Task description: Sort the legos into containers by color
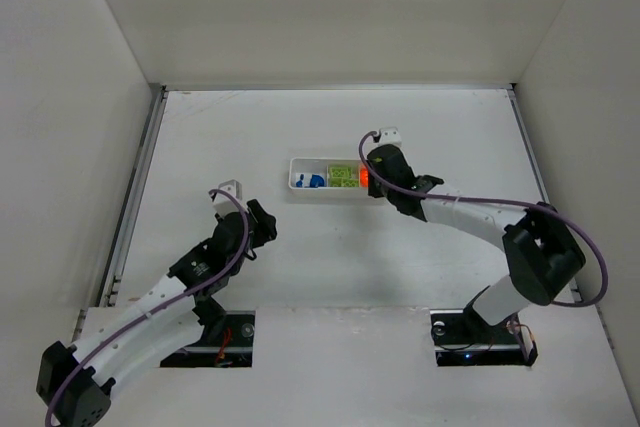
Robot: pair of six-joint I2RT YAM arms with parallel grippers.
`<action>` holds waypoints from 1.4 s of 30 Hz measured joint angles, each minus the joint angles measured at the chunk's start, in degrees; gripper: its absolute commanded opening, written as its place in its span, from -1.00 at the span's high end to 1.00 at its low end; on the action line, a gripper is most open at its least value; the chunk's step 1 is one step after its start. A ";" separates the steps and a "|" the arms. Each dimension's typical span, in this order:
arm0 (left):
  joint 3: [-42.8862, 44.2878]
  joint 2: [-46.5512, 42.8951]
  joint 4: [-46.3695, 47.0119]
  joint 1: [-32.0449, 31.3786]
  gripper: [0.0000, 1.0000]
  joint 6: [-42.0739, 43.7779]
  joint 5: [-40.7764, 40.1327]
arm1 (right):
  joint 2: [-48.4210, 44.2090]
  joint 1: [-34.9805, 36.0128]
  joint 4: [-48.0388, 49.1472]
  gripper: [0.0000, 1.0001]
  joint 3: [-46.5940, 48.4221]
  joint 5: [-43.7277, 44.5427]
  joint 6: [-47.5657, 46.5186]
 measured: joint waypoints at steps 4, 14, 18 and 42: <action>-0.44 0.07 0.22 0.07 0.03 -0.24 0.04 | 1.73 -1.86 0.13 0.29 0.33 0.74 0.15; -0.70 0.00 0.48 0.39 -0.02 -0.26 0.20 | 1.27 -2.23 1.46 -0.16 1.62 3.48 1.22; -0.70 -0.98 0.59 0.39 -0.08 -0.24 0.15 | -5.51 -2.40 1.84 -0.39 -0.87 4.94 2.71; 3.30 -8.41 -0.02 0.00 -1.00 2.36 -0.59 | -39.41 -7.13 -8.44 -1.00 -13.14 23.61 2.95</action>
